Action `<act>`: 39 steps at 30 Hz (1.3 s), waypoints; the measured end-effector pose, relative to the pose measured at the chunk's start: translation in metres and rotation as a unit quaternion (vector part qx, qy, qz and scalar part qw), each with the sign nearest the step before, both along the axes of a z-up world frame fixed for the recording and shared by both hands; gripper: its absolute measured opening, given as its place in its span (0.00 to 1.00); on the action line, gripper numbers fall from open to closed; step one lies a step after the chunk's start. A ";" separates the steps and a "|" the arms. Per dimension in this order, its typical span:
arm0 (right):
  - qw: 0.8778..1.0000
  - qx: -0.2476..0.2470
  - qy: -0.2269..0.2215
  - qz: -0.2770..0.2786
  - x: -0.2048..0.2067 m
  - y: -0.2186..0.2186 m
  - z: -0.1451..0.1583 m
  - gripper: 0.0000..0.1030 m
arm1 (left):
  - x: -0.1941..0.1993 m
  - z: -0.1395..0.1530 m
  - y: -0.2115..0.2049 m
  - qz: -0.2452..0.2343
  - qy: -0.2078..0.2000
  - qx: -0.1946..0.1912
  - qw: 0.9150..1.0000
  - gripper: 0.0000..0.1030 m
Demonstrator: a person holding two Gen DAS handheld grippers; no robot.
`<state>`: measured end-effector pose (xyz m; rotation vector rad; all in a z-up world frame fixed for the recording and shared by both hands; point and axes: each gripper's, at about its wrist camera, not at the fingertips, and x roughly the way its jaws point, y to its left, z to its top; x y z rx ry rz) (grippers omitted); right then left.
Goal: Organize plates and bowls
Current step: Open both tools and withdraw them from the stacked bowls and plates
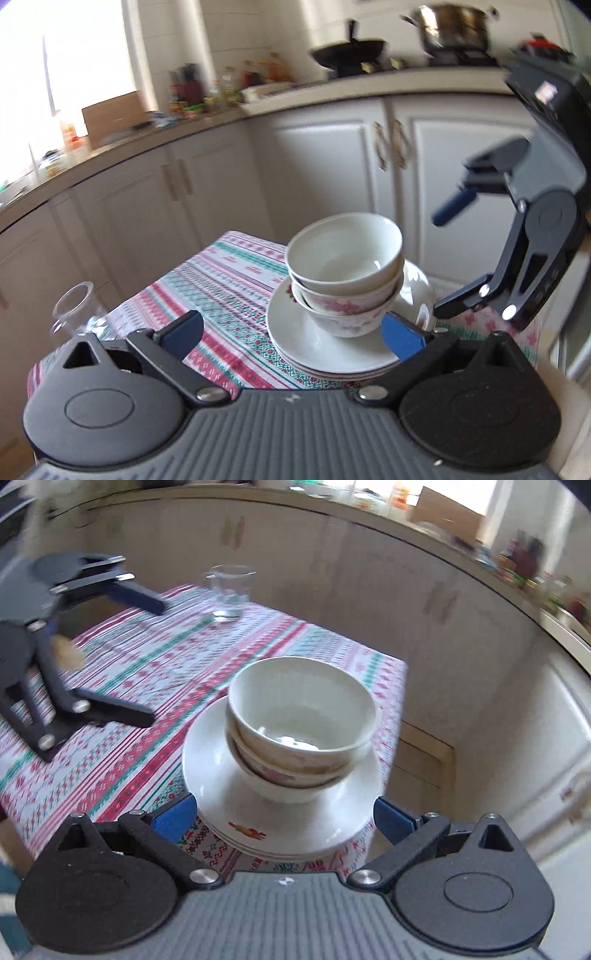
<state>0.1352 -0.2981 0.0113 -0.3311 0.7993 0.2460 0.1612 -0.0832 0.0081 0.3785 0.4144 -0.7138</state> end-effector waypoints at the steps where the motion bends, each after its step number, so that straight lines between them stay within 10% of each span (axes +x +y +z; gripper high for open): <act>1: 1.000 0.005 -0.008 -0.026 -0.004 0.002 0.002 1.00 | -0.006 0.003 0.002 0.025 0.005 -0.007 1.000 0.99; 6: 0.986 0.043 -0.036 -0.156 -0.026 0.010 0.007 1.00 | -0.028 0.010 0.010 0.148 0.045 -0.032 0.987 0.99; 14: 0.965 0.078 -0.075 -0.240 -0.072 0.027 0.013 1.00 | -0.056 0.012 0.020 0.208 0.081 -0.048 0.974 0.99; 39: 0.957 0.076 -0.109 -0.260 -0.100 0.042 0.021 1.00 | -0.074 0.014 0.029 0.253 0.086 -0.053 0.962 0.99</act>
